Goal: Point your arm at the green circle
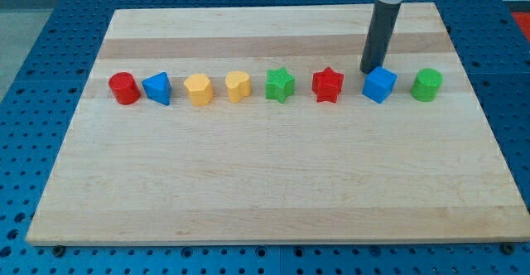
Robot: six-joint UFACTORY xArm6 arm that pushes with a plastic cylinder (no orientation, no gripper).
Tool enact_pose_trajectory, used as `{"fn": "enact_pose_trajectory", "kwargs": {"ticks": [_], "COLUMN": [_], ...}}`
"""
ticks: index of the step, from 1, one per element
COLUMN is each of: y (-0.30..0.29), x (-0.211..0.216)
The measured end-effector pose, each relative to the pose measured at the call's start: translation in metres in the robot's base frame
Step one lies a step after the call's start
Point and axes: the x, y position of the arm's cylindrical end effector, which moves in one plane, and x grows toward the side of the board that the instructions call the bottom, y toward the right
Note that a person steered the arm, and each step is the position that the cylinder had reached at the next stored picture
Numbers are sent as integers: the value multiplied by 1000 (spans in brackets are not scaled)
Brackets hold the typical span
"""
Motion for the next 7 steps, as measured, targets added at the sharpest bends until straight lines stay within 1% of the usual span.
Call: {"fn": "enact_pose_trajectory", "kwargs": {"ticks": [1, 2, 4, 5, 6, 7], "y": [5, 41, 141, 141, 140, 134], "x": [-1, -8, -9, -3, 40, 95]}}
